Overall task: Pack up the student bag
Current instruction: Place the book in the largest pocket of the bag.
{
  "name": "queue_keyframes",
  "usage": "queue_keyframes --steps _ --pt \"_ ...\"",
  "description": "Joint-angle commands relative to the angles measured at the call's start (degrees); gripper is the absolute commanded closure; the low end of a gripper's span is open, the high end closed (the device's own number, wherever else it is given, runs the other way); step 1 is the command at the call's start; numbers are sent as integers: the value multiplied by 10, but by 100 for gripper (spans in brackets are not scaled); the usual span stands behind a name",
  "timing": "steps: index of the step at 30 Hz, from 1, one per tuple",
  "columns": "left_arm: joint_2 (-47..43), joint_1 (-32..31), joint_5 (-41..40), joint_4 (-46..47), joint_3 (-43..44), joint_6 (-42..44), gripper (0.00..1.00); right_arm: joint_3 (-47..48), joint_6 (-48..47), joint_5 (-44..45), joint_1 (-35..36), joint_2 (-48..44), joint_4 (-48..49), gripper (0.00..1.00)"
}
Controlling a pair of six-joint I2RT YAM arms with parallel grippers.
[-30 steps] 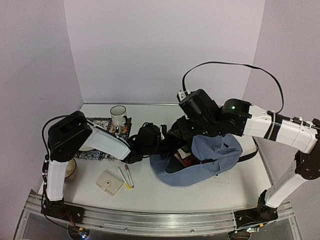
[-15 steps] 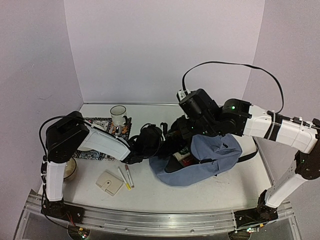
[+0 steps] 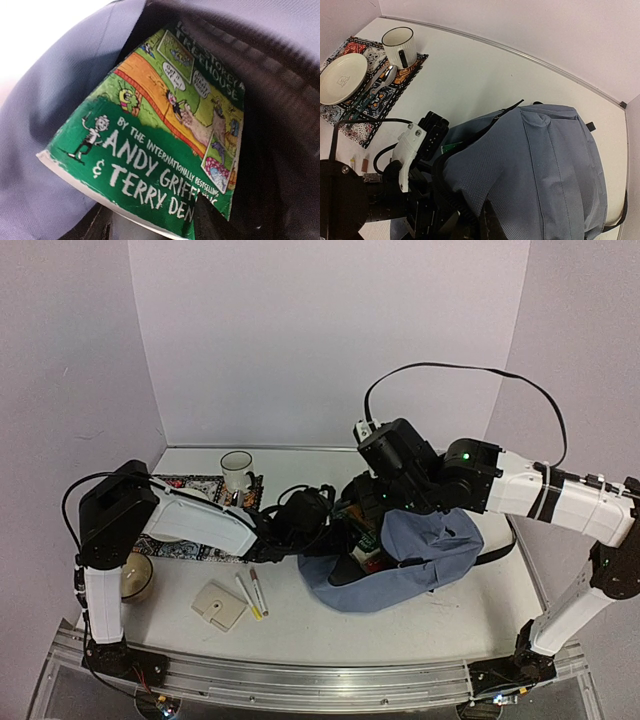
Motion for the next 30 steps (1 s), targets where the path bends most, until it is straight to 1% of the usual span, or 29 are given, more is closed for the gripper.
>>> queue_keyframes --steps 1,4,7,9,15,20,24,30 --pt "1 -8 16 14 71 14 46 1 3 16 5 -15 32 100" --pt "-5 -14 17 12 70 26 42 -1 3 19 5 -16 32 99" --pt "-22 -15 11 6 47 37 34 -2 2 22 5 -12 33 99" --pt "-43 -15 -7 -3 23 42 28 -2 2 22 5 -10 33 97" --pt "-112 -17 -55 -78 -32 53 13 -6 1 26 5 -9 33 96" --pt "-137 -39 -99 -174 -32 69 2 -12 1 22 5 -7 33 95" --pt "-128 -55 -110 -212 -19 69 1 -21 8 16 5 -4 33 94" --pt "-75 -70 -140 -298 35 83 1 -29 15 5 5 3 33 94"
